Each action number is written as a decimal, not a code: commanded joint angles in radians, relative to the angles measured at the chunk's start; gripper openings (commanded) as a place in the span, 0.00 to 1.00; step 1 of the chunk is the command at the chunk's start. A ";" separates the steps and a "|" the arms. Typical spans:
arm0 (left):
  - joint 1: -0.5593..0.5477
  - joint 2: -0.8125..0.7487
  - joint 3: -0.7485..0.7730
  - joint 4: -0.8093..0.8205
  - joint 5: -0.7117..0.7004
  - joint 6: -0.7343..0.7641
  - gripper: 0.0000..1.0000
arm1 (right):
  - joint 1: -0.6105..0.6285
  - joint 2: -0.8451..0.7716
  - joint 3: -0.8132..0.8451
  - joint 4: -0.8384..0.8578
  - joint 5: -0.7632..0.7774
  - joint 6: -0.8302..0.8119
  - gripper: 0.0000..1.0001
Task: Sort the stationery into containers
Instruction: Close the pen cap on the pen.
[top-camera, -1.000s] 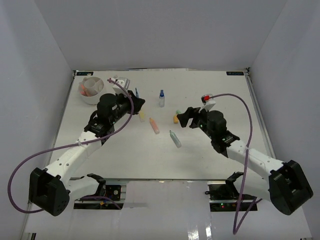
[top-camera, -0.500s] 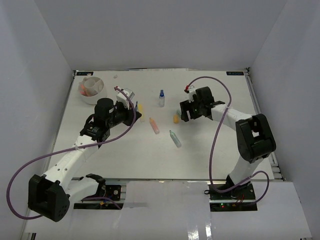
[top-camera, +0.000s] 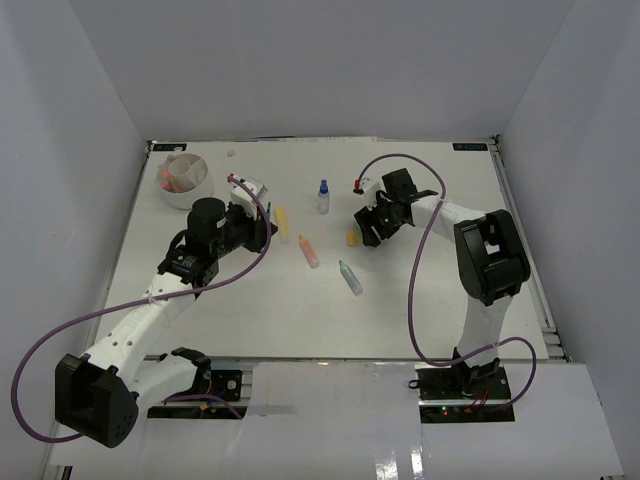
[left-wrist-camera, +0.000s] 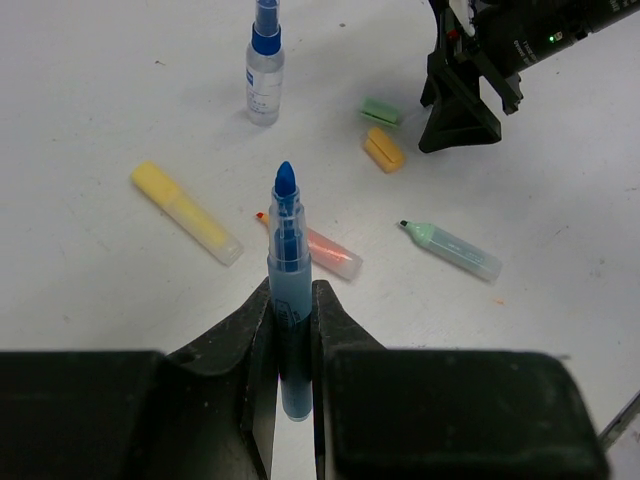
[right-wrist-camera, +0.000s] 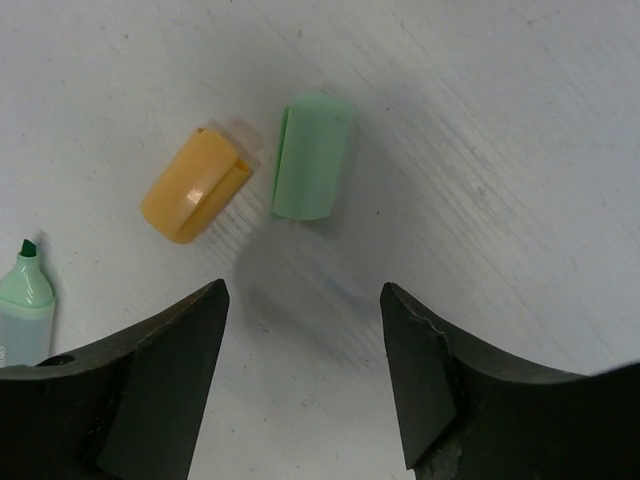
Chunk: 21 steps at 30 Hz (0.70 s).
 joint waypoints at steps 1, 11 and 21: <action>0.006 -0.014 0.007 -0.004 -0.019 0.009 0.00 | -0.001 0.033 0.034 -0.042 -0.031 -0.043 0.66; 0.006 -0.022 0.002 0.004 0.004 0.009 0.00 | 0.044 0.018 -0.026 -0.049 0.082 -0.028 0.52; 0.006 -0.017 -0.001 0.004 0.012 0.007 0.00 | 0.129 -0.002 -0.072 -0.076 0.254 0.078 0.41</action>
